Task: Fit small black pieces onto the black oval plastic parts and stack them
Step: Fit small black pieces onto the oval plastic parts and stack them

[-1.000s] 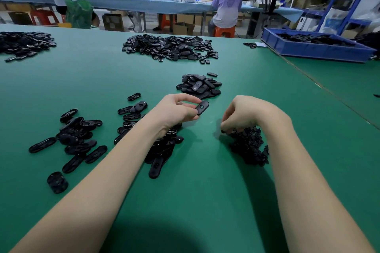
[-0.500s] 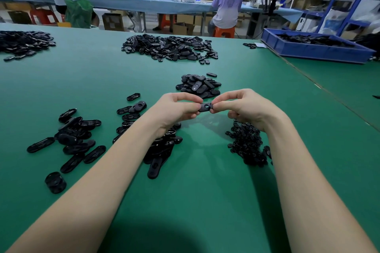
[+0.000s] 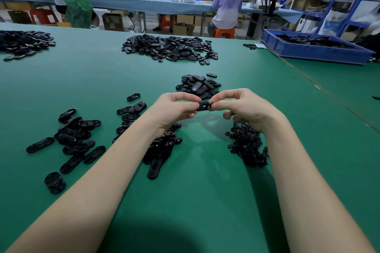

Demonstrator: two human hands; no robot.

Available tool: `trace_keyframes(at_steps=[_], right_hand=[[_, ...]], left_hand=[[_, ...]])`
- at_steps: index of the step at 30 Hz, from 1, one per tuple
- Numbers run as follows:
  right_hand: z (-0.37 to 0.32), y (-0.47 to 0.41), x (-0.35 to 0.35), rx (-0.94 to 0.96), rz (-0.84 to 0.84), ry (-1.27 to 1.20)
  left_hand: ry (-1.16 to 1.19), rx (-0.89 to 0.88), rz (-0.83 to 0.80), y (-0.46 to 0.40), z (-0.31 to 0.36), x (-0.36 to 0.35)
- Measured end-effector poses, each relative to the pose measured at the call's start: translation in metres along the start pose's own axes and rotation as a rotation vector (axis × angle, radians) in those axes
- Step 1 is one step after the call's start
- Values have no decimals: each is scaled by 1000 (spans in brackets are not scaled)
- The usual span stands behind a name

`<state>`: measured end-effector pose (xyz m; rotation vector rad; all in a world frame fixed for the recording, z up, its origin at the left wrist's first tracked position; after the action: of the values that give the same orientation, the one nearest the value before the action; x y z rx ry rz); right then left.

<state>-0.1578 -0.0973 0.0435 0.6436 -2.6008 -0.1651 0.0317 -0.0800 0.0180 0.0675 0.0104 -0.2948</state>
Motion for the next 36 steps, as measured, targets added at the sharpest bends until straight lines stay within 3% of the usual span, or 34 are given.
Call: trace_keyframes(at_steps=[6,27,36], right_hand=[[-5,-1,-3,32,-18,65],[-4,-7,0,-58,160,207],[11,0,-2,-11,27,-45]], left_hand=[[-15,-21,5,0,2,-2],[-78,5,6,-1,-1,-6],[125,-1,-77,1,1,-17]])
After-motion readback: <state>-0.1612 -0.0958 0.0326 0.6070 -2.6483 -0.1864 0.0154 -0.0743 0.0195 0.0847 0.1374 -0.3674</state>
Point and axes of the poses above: each hand's wrist, its own y-axis away from the middle knuckle, its own x-axis out of the back of the hand, z = x × y, the point moved 5 cm from there along -y, towards the middle knuckle, and after that the axes turned 13 degrees about -z, right-handed, at the moved point
